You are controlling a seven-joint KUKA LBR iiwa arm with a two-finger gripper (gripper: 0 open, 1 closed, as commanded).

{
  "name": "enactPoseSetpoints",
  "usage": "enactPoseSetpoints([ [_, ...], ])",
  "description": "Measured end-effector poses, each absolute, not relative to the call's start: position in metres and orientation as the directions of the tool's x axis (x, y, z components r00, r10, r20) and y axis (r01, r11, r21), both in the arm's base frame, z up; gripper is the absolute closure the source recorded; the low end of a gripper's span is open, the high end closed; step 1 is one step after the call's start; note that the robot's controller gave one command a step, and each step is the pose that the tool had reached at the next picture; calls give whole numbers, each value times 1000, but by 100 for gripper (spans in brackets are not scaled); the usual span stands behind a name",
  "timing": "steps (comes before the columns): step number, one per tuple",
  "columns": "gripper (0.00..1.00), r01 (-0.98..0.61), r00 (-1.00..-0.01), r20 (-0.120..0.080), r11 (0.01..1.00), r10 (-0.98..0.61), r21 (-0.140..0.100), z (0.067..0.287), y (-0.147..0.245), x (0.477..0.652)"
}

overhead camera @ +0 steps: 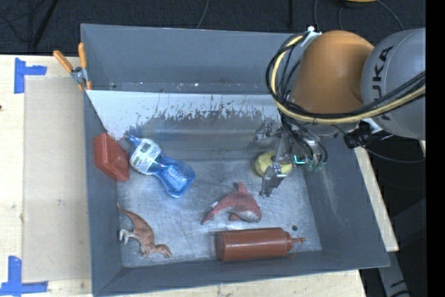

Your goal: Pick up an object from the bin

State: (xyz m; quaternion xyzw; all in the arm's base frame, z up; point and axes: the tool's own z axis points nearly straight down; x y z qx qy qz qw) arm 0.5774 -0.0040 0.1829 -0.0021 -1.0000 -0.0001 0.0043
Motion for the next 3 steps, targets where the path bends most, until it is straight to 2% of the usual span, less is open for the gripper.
enactPoseSetpoints([
  [1,0,4,-1000,1,1000,4,0,187,-4,579],
  [2,0,-20,-1000,-7,1000,-20,0,147,6,552],
  [3,0,-153,-988,4,988,-153,2,109,8,548],
])
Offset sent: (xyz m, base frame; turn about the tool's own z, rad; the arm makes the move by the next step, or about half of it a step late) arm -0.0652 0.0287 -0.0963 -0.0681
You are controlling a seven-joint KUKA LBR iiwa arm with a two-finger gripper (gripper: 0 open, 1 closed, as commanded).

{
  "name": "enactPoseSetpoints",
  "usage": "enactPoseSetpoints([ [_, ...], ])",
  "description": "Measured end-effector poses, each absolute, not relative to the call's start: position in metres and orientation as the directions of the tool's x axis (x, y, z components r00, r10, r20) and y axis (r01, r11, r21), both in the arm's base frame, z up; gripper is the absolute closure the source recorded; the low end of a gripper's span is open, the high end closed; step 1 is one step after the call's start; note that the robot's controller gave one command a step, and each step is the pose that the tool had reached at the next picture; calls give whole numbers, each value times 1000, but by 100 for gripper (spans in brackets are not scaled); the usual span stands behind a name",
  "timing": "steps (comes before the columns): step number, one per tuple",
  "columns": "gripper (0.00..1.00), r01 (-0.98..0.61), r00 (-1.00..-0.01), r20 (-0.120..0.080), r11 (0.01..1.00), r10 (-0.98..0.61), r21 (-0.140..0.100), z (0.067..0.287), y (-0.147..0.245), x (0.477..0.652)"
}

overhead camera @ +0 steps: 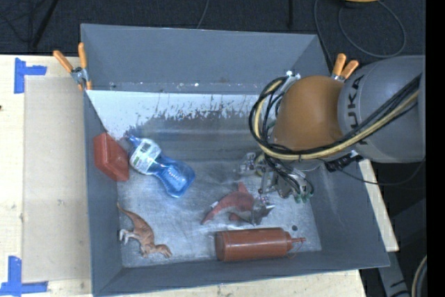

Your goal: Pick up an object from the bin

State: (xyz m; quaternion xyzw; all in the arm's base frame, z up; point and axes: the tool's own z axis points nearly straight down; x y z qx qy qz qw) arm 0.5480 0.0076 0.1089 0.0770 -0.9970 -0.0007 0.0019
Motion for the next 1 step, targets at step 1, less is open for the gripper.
enactPoseSetpoints([
  [1,100,-110,-994,-8,994,-110,-3,75,42,539],
])
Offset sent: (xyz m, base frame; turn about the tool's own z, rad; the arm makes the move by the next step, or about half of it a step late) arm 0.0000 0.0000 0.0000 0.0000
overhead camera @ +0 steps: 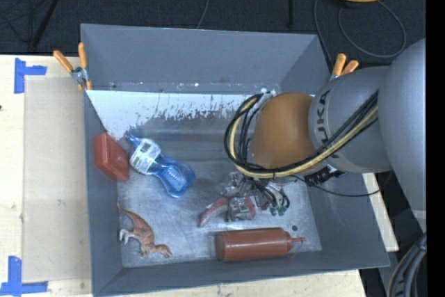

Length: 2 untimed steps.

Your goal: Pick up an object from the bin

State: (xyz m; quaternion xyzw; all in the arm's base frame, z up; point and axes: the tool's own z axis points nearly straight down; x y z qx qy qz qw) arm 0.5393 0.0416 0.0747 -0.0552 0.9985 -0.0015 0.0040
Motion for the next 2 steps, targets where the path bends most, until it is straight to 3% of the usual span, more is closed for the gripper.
enactPoseSetpoints([
  [1,100,-110,-994,-8,994,-110,-3,75,42,539],
  [2,100,-110,-994,-1,994,-110,0,81,35,558],
])
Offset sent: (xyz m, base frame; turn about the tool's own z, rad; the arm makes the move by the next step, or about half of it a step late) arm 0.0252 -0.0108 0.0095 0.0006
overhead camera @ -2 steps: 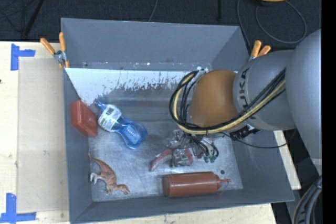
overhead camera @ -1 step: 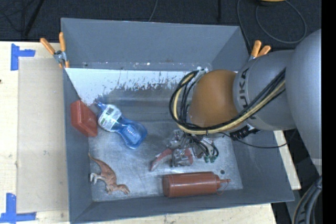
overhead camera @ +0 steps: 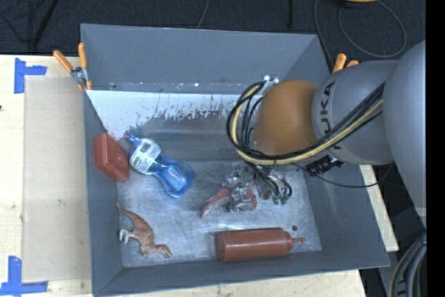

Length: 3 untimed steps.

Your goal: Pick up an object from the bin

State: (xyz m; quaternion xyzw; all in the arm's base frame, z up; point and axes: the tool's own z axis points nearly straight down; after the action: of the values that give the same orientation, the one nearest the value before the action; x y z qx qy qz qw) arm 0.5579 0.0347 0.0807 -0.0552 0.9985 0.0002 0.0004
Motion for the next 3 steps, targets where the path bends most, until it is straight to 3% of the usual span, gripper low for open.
enactPoseSetpoints([
  [1,100,-111,-994,2,994,-111,1,85,11,556],
  [2,100,-102,-995,2,995,-102,0,125,7,588],
  [3,100,-100,-995,10,995,-100,1,188,19,549],
])
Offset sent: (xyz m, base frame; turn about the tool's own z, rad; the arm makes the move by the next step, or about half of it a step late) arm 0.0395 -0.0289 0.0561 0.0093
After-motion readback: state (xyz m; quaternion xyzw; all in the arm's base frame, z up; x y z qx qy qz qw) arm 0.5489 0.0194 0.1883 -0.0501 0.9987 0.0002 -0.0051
